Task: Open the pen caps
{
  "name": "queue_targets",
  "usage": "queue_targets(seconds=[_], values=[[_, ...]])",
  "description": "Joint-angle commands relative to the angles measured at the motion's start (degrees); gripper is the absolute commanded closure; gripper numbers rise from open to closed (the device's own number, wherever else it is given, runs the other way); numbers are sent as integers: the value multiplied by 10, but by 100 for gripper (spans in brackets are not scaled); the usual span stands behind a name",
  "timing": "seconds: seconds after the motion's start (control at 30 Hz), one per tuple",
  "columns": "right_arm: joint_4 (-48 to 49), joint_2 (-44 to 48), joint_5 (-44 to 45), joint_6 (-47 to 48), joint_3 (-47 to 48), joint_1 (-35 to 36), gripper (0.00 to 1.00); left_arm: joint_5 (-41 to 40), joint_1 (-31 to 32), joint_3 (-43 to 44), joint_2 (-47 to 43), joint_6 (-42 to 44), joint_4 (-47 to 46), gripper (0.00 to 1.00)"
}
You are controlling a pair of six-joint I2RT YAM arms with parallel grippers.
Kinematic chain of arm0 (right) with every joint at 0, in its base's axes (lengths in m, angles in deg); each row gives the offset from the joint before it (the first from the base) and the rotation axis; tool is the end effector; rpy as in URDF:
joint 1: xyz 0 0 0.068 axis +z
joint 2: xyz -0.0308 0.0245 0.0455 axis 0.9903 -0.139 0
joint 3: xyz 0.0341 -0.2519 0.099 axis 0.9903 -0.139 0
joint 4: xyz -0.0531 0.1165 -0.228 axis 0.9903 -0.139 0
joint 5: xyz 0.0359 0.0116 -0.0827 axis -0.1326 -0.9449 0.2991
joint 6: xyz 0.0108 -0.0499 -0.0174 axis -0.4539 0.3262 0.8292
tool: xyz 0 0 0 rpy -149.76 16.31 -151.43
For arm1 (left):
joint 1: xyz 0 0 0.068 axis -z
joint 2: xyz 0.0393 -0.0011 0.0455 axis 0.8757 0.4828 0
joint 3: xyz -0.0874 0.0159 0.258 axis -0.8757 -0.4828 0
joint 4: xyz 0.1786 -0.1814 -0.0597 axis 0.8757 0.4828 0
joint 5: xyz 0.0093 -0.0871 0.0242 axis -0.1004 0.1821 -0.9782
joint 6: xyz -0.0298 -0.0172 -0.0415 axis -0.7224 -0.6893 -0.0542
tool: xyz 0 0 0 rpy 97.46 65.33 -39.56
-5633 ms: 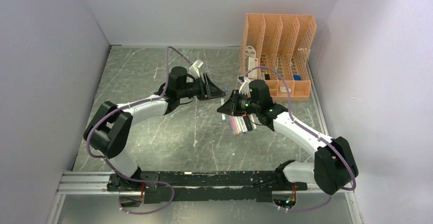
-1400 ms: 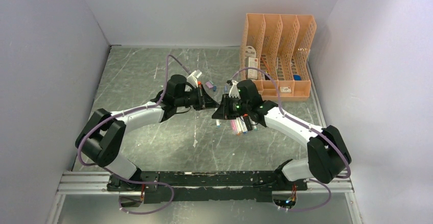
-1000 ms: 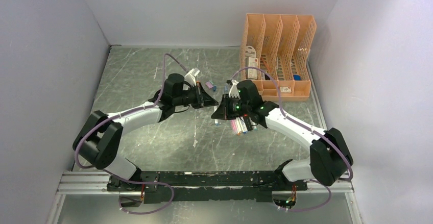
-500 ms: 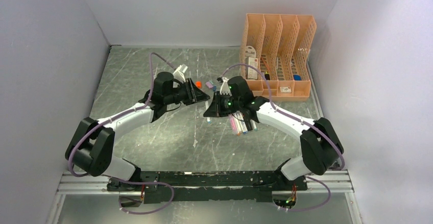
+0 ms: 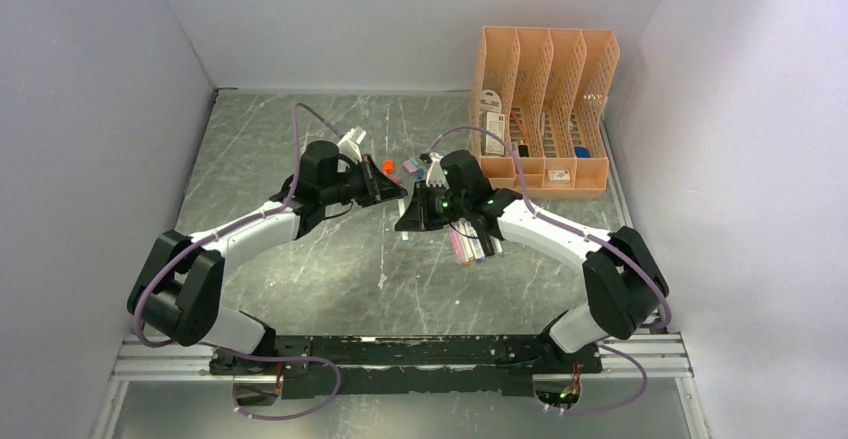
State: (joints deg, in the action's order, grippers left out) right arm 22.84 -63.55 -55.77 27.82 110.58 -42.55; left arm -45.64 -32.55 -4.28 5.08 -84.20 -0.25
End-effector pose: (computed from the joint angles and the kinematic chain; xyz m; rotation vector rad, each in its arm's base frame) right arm 0.2403 0.2180 0.2357 -0.3761 2.4015 1.1641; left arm 0.2700 -0.1670 0.2389 0.0143 2.1517 -1.3349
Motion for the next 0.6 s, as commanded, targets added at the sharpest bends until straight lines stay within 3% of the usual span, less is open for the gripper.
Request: queue_targets(seconds=[0.0,0.17,0.57], values=[[1,-8,-4,9,18,6,100,2,-1,6,15,28,18,93],[-5,-6,-1,9,5,6,100,-28,-10,22,24,44,32,93],[3,56,3,-8,-88,6,100,-29,-132,187,84,76,84,93]])
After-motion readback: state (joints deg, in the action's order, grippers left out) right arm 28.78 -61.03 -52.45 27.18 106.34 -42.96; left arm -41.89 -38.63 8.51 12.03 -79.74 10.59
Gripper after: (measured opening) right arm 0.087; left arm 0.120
